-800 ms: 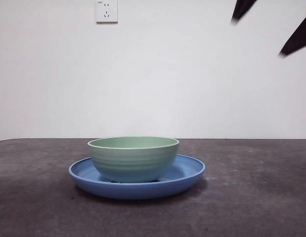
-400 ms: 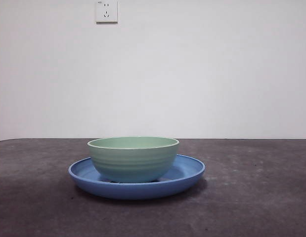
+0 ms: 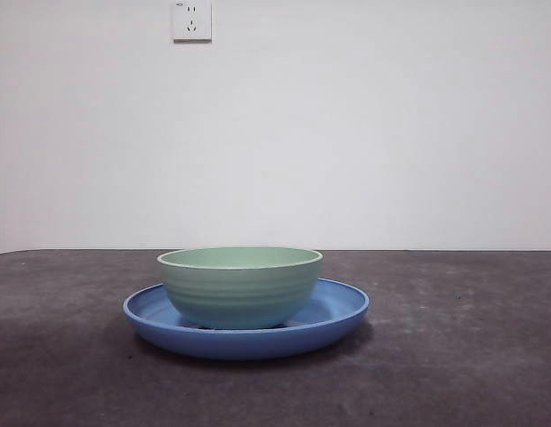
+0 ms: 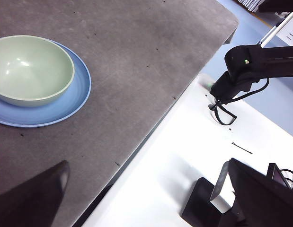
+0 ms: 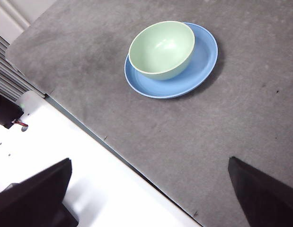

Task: Place the green bowl on the blue plate

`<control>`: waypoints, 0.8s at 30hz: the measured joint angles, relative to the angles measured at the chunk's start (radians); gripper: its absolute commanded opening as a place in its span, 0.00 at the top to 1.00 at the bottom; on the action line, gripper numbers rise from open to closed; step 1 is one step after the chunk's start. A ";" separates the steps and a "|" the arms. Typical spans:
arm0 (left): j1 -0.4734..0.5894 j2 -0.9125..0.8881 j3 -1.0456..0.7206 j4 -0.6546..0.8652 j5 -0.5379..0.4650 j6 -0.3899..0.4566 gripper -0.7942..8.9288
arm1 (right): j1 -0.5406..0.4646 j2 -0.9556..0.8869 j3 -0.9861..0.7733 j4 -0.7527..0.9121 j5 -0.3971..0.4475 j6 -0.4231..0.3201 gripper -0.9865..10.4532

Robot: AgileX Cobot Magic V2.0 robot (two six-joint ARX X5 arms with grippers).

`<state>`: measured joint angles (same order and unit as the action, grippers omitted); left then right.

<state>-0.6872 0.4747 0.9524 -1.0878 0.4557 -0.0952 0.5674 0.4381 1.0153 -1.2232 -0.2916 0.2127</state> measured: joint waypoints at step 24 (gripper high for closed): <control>0.000 0.000 0.000 0.000 0.000 0.000 0.91 | 0.000 0.000 0.000 0.009 0.004 -0.023 0.88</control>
<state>-0.6872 0.4747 0.9524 -1.0878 0.4557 -0.0956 0.5674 0.4381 1.0153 -1.2144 -0.2874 0.1902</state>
